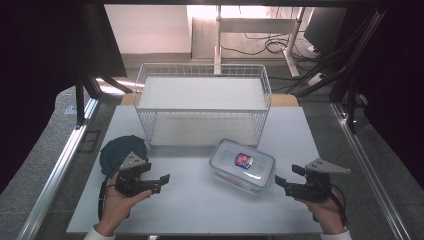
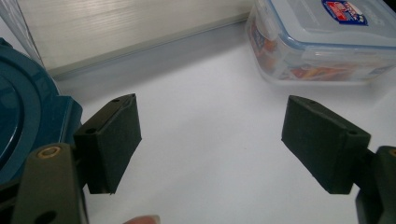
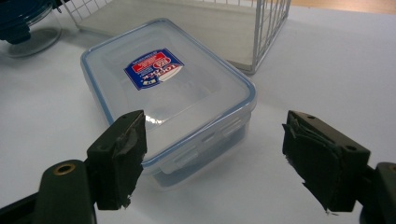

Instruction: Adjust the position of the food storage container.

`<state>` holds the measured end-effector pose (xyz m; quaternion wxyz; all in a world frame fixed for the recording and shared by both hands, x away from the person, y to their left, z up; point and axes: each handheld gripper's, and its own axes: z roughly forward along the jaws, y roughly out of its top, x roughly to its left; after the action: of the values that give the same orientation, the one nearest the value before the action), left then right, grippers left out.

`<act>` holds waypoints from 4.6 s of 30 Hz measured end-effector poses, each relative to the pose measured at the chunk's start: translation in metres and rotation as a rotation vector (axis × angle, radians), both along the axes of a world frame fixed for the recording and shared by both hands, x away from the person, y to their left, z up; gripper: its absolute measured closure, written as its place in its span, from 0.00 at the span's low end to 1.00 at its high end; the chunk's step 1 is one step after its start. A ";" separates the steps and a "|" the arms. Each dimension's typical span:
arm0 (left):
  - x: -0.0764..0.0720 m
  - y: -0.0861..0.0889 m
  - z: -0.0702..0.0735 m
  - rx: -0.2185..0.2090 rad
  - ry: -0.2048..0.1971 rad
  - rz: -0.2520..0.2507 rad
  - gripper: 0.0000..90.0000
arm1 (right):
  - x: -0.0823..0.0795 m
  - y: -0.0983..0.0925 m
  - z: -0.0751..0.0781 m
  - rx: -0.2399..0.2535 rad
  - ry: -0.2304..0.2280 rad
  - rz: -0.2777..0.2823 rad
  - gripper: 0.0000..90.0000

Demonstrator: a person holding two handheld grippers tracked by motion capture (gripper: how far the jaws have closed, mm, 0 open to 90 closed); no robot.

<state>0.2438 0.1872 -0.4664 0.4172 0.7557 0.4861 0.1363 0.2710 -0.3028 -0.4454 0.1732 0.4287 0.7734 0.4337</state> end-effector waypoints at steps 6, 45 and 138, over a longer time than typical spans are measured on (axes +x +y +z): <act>-0.002 0.000 0.002 -0.011 -0.001 -0.006 0.21 | -0.002 0.003 0.002 0.002 0.006 0.010 0.25; -0.005 0.004 0.002 -0.014 0.027 -0.016 0.20 | 0.028 0.033 0.018 -0.026 0.079 0.056 0.40; -0.005 -0.003 -0.010 0.042 0.062 -0.044 0.20 | 0.109 0.159 -0.009 -0.610 0.071 0.454 0.99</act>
<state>0.2388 0.1842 -0.4759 0.3887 0.7786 0.4793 0.1139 0.3801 -0.1438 -0.4545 0.1653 0.1898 0.9478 0.1959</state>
